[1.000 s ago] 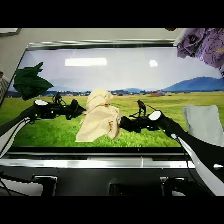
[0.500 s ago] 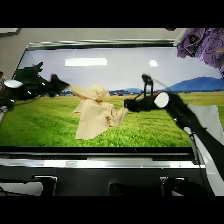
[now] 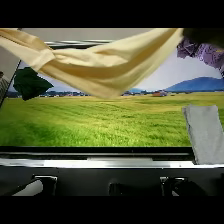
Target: Fold the clothes and pants, and hang the long-sleeved shirts on hangers.
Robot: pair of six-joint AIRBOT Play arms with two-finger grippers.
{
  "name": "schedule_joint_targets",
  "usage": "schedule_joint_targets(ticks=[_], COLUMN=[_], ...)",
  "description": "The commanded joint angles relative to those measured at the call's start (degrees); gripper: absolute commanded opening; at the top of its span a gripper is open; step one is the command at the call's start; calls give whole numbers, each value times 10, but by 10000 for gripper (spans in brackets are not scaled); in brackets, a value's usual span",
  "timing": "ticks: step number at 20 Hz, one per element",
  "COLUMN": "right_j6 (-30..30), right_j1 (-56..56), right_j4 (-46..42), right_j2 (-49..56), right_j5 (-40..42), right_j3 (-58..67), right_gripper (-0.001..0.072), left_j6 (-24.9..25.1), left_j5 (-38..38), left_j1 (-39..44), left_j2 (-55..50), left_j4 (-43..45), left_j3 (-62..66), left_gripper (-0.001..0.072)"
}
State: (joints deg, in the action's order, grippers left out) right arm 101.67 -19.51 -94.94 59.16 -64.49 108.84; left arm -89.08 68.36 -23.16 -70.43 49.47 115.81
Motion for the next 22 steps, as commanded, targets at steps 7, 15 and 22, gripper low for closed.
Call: schedule_joint_targets(ticks=[7, 15, 22], right_j6=[38, 19, 187], right_j1=[0, 0, 0], right_j4=[-50, -116, -108], right_j2=[-73, 181, 445], right_j5=[-47, -25, 33], right_j3=[48, -13, -35], right_gripper=[24, 24, 26], left_j6=[-66, -66, -66], left_j5=[26, 51, -49], left_j1=[-22, 60, 149], left_j2=[193, -2, -264], left_j4=[176, 177, 176], left_j3=[-28, -101, -204], left_gripper=[21, 21, 21])
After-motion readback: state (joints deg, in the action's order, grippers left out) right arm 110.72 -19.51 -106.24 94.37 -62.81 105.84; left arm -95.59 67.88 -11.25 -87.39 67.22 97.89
